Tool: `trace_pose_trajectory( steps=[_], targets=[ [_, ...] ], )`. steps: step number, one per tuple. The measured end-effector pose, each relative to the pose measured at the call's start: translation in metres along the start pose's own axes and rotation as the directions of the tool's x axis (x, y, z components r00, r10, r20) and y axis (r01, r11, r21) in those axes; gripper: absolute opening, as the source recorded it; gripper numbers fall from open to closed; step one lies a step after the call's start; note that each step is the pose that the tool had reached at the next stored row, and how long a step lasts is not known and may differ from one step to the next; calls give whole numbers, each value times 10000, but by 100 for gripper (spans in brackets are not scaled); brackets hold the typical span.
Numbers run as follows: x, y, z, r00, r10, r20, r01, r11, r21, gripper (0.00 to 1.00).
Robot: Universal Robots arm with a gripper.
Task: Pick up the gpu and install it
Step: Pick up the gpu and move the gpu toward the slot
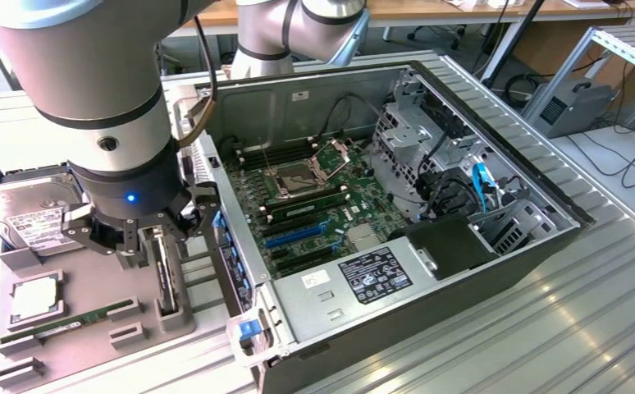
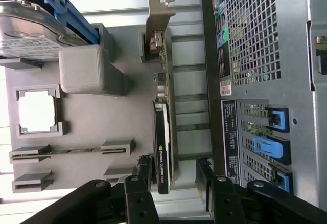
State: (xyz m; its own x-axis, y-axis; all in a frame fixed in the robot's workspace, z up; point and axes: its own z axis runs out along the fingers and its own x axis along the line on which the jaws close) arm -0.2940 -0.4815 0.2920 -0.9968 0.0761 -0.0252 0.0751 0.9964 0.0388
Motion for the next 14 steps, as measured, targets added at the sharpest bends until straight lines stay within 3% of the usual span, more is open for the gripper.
trace_pose_trajectory(
  steps=[8, 14],
  targets=[
    [5, 6, 47, 10000, 1, -2, -1, 10000, 3, 48],
    [9, 59, 87, 10000, 0, 0, 0, 10000, 1, 48]
  ],
)
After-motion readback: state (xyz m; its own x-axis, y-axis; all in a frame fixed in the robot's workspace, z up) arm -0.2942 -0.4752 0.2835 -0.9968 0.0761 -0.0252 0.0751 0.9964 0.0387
